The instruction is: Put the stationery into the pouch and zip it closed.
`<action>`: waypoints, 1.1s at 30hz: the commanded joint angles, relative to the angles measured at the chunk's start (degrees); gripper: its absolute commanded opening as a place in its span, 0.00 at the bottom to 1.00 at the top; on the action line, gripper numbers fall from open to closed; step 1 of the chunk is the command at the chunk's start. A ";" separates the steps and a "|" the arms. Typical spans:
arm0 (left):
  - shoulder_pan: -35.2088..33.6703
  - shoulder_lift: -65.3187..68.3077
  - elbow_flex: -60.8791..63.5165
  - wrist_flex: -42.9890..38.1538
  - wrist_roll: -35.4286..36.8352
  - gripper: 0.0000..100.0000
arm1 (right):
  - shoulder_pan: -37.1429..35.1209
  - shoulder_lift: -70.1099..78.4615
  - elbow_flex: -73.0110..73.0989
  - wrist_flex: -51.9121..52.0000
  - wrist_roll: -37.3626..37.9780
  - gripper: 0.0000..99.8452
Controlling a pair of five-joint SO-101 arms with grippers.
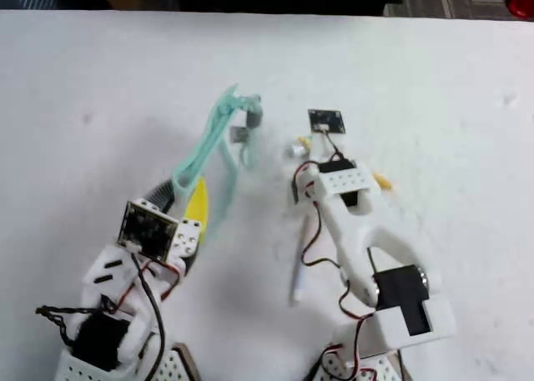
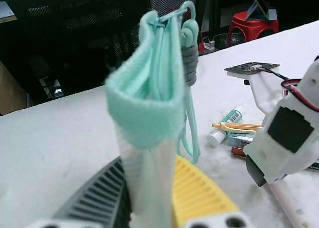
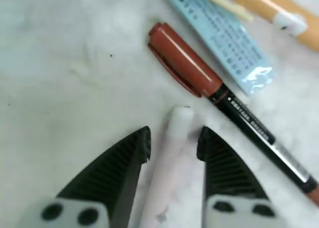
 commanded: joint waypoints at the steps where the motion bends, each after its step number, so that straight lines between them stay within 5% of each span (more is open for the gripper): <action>1: -0.84 0.22 0.53 1.23 -0.35 0.02 | -1.01 -0.31 -1.93 0.04 0.00 0.01; 9: -1.27 0.22 0.79 2.64 -0.18 0.20 | -0.66 -0.31 -1.85 0.22 5.36 0.02; 17: -1.36 0.22 0.53 3.25 2.90 0.20 | 2.95 -4.26 -3.87 7.34 5.45 0.02; 25: -1.36 0.22 0.62 3.25 3.25 0.20 | 3.74 -29.23 -10.73 18.95 9.67 0.02; 33: -1.27 0.22 0.44 2.81 3.34 0.20 | 1.89 -55.52 -20.57 13.85 13.98 0.02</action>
